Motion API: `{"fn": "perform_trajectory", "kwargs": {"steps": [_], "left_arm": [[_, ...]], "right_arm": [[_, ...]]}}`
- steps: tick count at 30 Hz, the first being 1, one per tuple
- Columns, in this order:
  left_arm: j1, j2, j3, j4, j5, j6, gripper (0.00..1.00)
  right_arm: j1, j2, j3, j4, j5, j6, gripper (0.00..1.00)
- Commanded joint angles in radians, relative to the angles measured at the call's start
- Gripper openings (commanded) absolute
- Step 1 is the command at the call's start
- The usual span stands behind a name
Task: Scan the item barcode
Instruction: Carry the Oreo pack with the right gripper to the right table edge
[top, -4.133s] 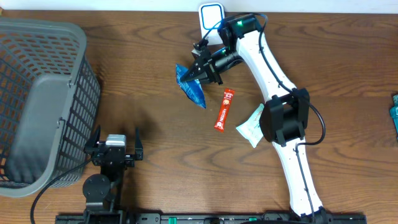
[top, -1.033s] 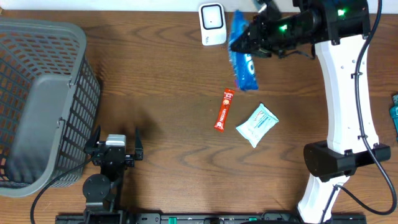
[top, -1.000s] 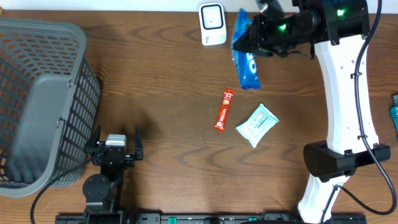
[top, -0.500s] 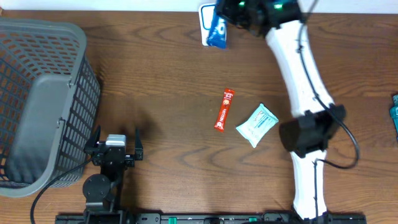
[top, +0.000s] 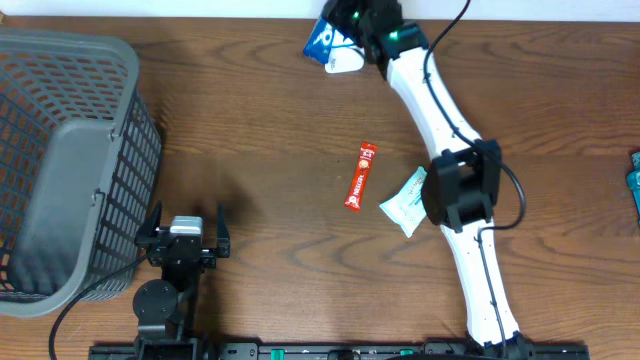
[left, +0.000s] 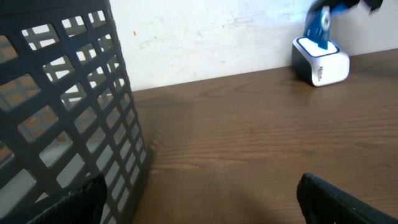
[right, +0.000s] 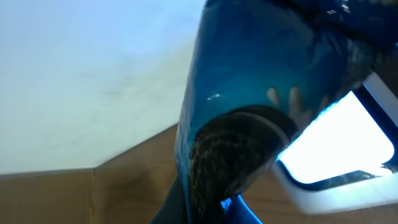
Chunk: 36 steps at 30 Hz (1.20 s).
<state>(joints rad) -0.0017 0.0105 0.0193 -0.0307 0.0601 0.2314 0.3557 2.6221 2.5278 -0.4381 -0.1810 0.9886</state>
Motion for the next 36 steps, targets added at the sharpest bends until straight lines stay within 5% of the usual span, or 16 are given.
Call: {"fn": "perform_trajectory", "kwargs": {"steps": [1, 15, 29, 36], "left_arm": [[0.003, -0.006, -0.015, -0.036, -0.001, -0.012, 0.98], [0.003, -0.006, -0.015, -0.036, -0.001, -0.012, 0.98], [0.003, -0.006, -0.015, -0.036, -0.001, -0.012, 0.98], [0.003, -0.006, -0.015, -0.036, -0.001, -0.012, 0.98]], "right_arm": [[0.003, 0.058, 0.010, 0.038, 0.022, 0.085, 0.01], [-0.011, 0.035, 0.011, -0.077, -0.061, 0.060, 0.01], [-0.212, -0.394, 0.011, -0.994, 0.257, -0.168, 0.01], [-0.437, -0.449, 0.008, -1.225, 0.402, -0.598, 0.01]]}}
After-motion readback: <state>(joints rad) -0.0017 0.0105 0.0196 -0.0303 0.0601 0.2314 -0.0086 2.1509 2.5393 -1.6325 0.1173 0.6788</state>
